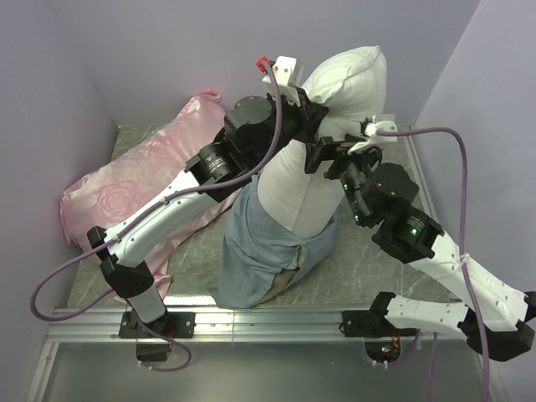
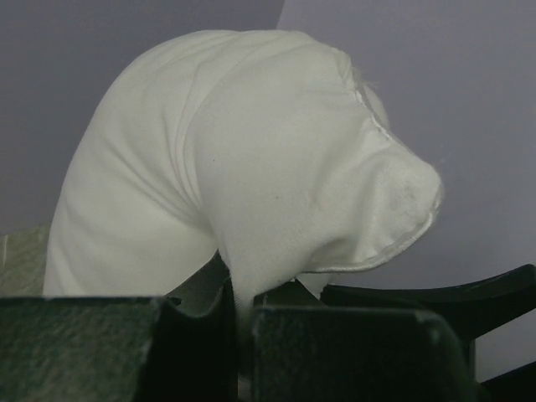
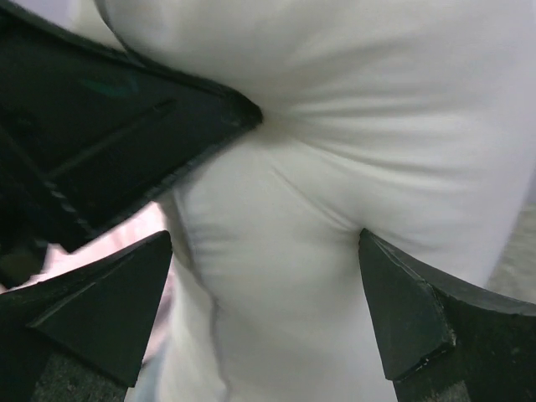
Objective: Remove the pillowcase from the pillow
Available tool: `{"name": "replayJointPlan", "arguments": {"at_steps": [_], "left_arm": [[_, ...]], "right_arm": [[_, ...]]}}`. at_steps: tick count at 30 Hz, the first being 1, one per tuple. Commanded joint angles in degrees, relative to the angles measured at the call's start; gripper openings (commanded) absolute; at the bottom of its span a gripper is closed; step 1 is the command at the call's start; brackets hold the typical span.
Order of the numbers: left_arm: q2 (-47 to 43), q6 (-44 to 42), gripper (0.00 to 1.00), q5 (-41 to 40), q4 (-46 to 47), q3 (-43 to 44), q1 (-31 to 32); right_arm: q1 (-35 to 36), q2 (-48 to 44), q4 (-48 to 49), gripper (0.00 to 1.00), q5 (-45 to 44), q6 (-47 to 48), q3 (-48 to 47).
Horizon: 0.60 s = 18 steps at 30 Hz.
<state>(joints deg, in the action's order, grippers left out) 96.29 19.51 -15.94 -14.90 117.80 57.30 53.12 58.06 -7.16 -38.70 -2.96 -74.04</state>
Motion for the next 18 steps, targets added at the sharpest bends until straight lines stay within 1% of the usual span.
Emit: {"name": "replayJointPlan", "arguments": {"at_steps": [1, 2, 5, 7, 8, 9, 10, 11, 12, 13, 14, 18], "left_arm": [[-0.2, 2.5, 0.00, 6.2, -0.1, 1.3, 0.4], [-1.4, 2.7, 0.01, 6.6, 0.9, -0.5, 0.4], [-3.4, 3.6, 0.01, 7.7, 2.8, -2.1, 0.4], [-4.0, 4.5, 0.01, 8.0, 3.3, -2.2, 0.3], [-4.5, 4.9, 0.00, 9.3, 3.7, -1.9, -0.1], [-4.5, 5.4, 0.00, 9.8, 3.9, -1.6, -0.2], [-4.5, 6.1, 0.00, 10.2, 3.7, -1.2, -0.2], [-4.4, 6.4, 0.01, 10.7, 3.6, -0.6, -0.2], [-4.5, 6.5, 0.01, 10.4, 3.7, -0.9, -0.2], [-4.9, 6.9, 0.01, 9.7, 4.0, -1.3, -0.3], [-5.7, 7.0, 0.03, 8.9, 4.4, -3.3, -0.3], [-8.5, 7.2, 0.13, 5.0, 7.3, -9.4, -0.8]], "right_arm": [[0.4, 4.5, -0.9, 1.00, -5.8, 3.8, -3.3], [0.3, 6.1, -1.2, 1.00, -6.1, 3.4, -3.6], [0.1, 7.4, 0.1, 0.99, -8.5, 1.7, -2.3], [0.0, 7.4, 1.4, 0.95, -9.8, 1.6, -0.3], [-0.6, 7.2, 2.7, 0.89, -9.8, 1.1, 0.0], [-1.1, 7.5, 2.1, 0.83, -9.4, 0.2, -0.1], [-1.5, 7.6, 1.6, 0.72, -8.8, -0.9, -0.2], [-1.9, 7.3, 2.4, 0.42, -8.7, -1.2, -0.1], [-2.1, 7.1, 2.9, 0.29, -8.1, -1.5, 0.3], [-2.2, 6.7, 3.3, 0.18, -7.6, -2.3, 0.8], [-2.3, 5.8, 3.5, 0.00, -6.7, -2.8, 0.9], [-2.8, 2.0, 5.8, 0.00, -4.0, -4.2, 3.4]]}}
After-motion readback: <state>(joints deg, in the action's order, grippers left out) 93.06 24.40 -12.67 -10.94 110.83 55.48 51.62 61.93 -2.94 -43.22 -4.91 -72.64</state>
